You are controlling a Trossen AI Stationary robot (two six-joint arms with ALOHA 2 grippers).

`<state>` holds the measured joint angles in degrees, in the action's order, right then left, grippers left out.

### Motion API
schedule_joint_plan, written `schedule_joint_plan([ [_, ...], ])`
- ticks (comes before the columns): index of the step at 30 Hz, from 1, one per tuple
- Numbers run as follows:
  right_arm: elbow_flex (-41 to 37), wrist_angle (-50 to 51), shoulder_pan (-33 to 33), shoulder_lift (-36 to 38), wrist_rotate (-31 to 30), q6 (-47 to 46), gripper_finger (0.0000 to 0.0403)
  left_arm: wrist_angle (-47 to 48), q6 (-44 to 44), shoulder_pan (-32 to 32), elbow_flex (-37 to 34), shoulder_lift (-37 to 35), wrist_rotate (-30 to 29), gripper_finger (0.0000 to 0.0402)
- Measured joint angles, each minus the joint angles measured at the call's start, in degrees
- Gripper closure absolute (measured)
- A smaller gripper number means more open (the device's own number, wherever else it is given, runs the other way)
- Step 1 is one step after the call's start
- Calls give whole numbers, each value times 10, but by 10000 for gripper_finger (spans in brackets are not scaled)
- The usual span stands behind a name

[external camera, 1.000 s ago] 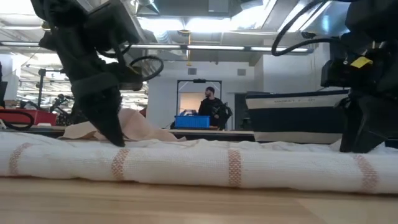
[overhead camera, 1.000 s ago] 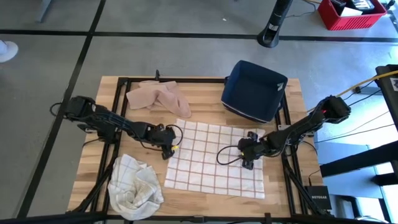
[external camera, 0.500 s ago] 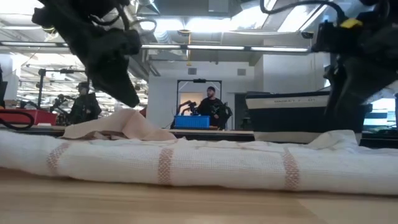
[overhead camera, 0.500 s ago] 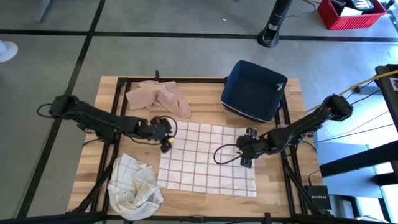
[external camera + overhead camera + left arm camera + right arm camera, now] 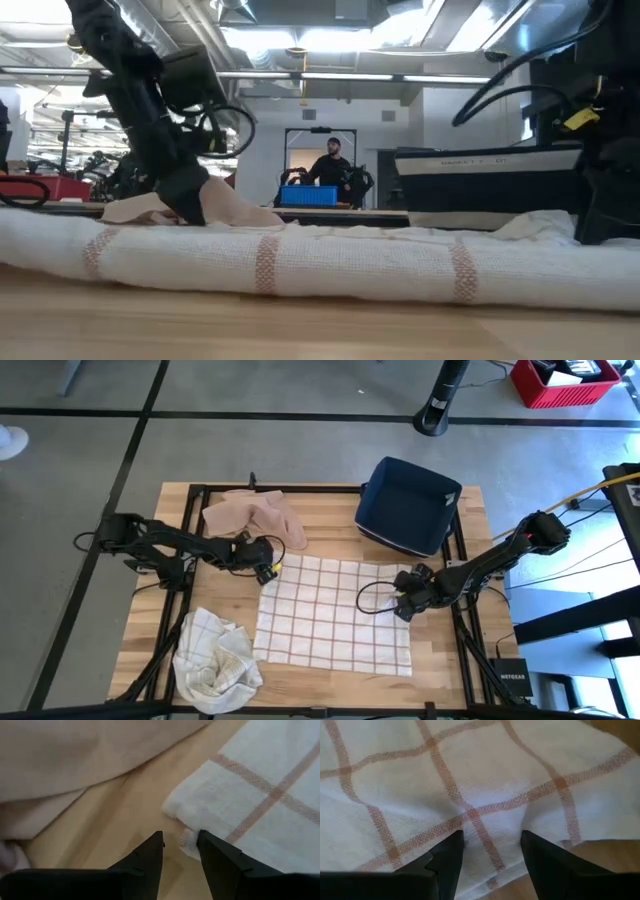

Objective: Fold towel
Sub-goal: Fold the white with red-stripe towel

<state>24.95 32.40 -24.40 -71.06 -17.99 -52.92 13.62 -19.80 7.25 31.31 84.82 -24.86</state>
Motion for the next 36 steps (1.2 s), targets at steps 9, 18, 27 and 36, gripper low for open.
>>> schedule_joint_plan([
  [9,12,27,1,6,41,14,199,74,-103,9,-8,-1,-19,282],
  [18,58,28,0,7,-40,81,199,80,-34,-7,50,-68,18,282],
  [27,119,-71,-27,7,-24,187,199,62,10,-106,94,-155,174,282],
  [36,108,-159,-37,-15,-81,263,191,39,57,-181,94,-93,204,222],
])
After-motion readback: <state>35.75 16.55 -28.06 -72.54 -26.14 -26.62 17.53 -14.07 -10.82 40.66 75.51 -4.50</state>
